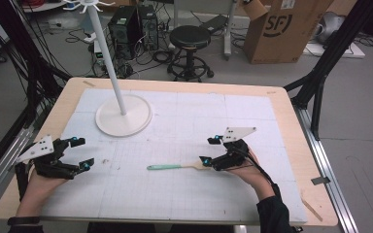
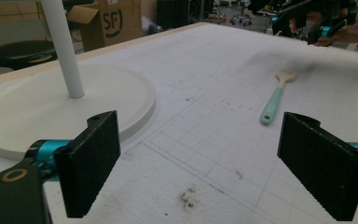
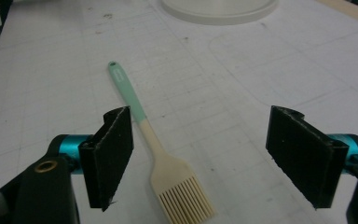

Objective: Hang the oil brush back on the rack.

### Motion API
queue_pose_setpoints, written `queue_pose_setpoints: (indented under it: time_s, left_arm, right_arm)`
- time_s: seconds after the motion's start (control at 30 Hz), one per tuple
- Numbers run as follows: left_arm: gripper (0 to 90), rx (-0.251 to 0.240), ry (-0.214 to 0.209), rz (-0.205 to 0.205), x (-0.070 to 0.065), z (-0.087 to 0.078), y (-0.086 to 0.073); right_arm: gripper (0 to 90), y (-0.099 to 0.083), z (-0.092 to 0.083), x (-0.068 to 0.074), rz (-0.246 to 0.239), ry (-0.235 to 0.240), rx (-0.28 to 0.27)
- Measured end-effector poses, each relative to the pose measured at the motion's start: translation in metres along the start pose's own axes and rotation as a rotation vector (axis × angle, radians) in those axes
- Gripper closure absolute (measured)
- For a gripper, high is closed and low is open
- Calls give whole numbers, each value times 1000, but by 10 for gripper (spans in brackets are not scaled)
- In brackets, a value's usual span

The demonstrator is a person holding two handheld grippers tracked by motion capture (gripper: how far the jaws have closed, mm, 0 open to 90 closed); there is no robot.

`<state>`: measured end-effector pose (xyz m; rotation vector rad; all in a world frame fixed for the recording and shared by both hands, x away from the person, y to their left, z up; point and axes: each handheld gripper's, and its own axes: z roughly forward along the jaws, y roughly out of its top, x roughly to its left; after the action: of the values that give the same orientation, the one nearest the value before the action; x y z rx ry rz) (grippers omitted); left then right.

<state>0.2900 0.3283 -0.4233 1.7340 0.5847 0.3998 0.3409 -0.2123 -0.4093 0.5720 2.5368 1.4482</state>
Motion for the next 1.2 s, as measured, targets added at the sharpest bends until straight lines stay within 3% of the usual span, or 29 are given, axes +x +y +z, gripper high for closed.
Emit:
queue_pose_setpoints:
  time_s: [0.4, 0.7, 0.83, 1.2]
  left_arm:
    - [137, 3, -7, 1, 0, 1, 0]
    - [138, 6, -11, -1, 0, 1, -1]
    - [138, 10, -12, 1, 0, 2, -1]
    - [139, 19, -15, 2, 0, 3, -1]
  right_arm:
    - [357, 5, 37, 10, -28, 98, 81]
    - [465, 5, 55, 14, -45, 129, 134]
    - [526, 4, 61, 15, -82, 143, 174]
    - [644, 3, 68, 16, -115, 154, 227]
